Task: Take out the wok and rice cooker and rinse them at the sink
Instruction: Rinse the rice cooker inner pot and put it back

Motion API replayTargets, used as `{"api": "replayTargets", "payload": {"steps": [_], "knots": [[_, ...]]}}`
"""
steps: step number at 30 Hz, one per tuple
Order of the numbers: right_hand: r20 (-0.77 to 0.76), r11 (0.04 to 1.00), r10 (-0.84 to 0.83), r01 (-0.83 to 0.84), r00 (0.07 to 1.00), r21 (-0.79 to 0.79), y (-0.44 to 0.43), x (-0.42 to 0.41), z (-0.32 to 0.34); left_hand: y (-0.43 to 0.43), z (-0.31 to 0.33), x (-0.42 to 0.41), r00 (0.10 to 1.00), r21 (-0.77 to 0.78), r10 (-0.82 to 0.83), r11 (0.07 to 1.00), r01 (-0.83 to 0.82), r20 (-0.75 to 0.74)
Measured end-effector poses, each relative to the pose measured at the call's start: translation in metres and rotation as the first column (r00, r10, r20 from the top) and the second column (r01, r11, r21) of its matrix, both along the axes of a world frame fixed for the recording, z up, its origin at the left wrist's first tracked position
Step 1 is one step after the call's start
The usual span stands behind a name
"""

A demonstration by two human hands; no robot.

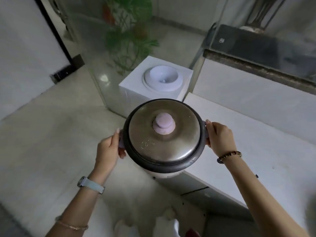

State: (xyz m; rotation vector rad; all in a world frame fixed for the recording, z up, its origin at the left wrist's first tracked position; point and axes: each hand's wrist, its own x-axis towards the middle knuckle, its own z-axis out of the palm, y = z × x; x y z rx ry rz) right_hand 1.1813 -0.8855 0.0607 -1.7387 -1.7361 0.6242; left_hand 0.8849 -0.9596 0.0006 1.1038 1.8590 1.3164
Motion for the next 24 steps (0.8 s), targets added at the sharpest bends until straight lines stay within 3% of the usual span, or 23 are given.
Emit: {"api": "replayTargets", "payload": {"steps": [14, 20, 24], "knots": [[-0.03, 0.919, 0.385, -0.387, 0.922, -0.075, -0.027, -0.288, 0.004, -0.142, 0.039, -0.231, 0.911, 0.008, 0.407, 0.913, -0.407, -0.058], [-0.053, 0.842, 0.536, -0.538, 0.843, -0.037, -0.038, -0.396, 0.003, -0.195, 0.042, -0.309, 0.828, -0.027, 0.545, 0.833, -0.553, -0.132], [-0.063, 0.774, 0.63, -0.632, 0.774, -0.037, -0.04, -0.459, 0.007, -0.216, 0.046, -0.347, 0.781, -0.047, 0.619, 0.78, -0.624, -0.086]]}}
